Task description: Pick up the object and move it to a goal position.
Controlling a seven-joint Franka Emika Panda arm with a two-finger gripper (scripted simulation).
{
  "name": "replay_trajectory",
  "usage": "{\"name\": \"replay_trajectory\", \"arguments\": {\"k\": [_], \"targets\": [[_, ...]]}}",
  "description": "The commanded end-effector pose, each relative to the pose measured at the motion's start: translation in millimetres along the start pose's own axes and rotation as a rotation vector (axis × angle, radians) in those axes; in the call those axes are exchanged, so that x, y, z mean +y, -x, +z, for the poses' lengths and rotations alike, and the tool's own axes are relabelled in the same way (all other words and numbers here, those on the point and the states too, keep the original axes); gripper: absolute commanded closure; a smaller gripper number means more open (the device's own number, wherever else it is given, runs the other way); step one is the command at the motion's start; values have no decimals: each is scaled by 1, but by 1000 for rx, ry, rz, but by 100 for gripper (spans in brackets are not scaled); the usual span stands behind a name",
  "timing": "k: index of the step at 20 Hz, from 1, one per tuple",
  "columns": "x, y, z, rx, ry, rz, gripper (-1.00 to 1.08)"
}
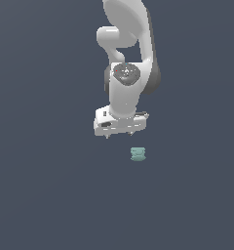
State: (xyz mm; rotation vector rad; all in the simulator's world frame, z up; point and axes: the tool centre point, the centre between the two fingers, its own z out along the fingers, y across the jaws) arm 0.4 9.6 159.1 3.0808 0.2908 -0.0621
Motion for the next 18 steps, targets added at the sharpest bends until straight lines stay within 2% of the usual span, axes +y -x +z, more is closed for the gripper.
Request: {"name": "replay_trajectory", "arguments": {"k": [1,18], "targets": [[-3,-2,3,0,1,-51,-92],[-32,-21,27,10,2,-552,-92]]}}
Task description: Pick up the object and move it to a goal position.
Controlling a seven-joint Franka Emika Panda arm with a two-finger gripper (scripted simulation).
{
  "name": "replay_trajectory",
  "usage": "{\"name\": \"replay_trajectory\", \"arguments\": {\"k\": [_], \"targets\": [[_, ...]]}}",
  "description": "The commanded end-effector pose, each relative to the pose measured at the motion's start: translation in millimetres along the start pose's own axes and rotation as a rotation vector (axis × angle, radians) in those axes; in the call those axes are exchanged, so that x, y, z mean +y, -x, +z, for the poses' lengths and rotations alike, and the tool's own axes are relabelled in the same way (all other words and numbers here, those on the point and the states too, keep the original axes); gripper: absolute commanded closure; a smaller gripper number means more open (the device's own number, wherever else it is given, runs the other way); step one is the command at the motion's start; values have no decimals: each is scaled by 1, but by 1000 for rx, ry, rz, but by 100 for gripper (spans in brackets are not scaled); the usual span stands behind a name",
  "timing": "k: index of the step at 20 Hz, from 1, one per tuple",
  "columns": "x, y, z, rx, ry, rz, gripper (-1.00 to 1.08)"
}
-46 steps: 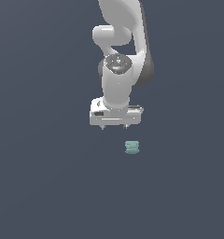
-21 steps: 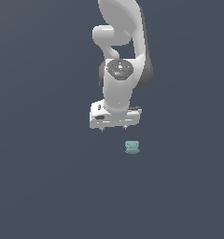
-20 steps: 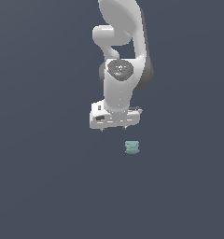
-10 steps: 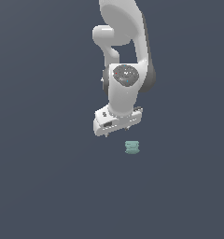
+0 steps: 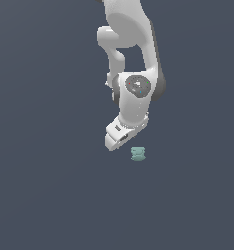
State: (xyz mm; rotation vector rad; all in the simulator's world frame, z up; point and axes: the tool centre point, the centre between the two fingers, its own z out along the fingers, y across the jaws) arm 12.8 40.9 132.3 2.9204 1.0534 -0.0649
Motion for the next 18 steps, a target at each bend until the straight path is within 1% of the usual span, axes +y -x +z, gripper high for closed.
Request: {"name": "replay_trajectory", "arguments": {"k": [1,18], "targets": [[-3,-5,4,3,0,-79,-92],[-24,-37,27,31,0,-598,-92]]}}
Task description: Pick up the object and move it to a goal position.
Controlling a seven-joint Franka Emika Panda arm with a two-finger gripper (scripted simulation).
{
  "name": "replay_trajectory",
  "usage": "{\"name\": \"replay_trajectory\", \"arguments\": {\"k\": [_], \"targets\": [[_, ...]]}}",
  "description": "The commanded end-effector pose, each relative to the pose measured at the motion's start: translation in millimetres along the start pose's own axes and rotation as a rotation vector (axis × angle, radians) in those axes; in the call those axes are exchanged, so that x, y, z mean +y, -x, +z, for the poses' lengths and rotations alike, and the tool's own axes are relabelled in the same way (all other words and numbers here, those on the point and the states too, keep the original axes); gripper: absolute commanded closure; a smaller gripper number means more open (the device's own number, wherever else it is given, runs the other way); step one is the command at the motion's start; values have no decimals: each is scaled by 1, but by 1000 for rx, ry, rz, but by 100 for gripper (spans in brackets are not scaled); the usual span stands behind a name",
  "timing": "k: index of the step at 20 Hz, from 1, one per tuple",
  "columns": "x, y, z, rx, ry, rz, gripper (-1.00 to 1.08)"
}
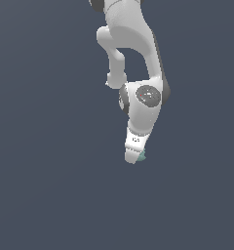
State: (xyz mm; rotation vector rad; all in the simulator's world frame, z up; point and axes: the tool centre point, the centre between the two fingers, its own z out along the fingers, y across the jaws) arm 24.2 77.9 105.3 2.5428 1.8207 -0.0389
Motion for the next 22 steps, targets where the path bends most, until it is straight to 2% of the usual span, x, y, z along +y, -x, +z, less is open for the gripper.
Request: {"name": "replay_trajectory", "arguments": {"k": [1,12,22], "targets": [[0,-6,3,5,1,-77,-92],[-2,-23,13,23,6,-304,-92],[-2,-26,15,27,8,-348,-92]]}}
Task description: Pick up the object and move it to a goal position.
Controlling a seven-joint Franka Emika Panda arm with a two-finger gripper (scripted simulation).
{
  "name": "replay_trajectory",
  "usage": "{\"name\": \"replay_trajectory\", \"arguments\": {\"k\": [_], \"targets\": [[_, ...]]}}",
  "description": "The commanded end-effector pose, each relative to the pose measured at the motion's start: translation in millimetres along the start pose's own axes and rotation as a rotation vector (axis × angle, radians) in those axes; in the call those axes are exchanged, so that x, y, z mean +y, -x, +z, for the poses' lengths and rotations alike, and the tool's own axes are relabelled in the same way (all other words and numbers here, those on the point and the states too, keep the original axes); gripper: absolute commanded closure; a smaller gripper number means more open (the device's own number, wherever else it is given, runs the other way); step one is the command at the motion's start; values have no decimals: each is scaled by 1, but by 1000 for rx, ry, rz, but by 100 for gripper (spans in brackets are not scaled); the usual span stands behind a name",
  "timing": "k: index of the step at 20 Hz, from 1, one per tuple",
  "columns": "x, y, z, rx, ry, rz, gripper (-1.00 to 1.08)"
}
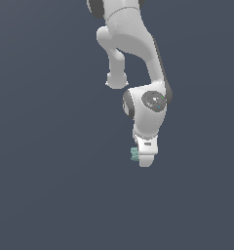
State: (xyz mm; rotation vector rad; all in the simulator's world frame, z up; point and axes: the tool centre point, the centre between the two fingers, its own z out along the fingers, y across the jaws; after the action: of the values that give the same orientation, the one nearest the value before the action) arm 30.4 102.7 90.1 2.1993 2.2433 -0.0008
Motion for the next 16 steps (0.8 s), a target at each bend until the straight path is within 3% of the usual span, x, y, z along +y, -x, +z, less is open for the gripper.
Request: {"name": "replay_trajectory", "arguments": {"k": [1,16], "targets": [[0,0,1,0,0,0,-92],[0,0,50,0,0,-5,-92]]}}
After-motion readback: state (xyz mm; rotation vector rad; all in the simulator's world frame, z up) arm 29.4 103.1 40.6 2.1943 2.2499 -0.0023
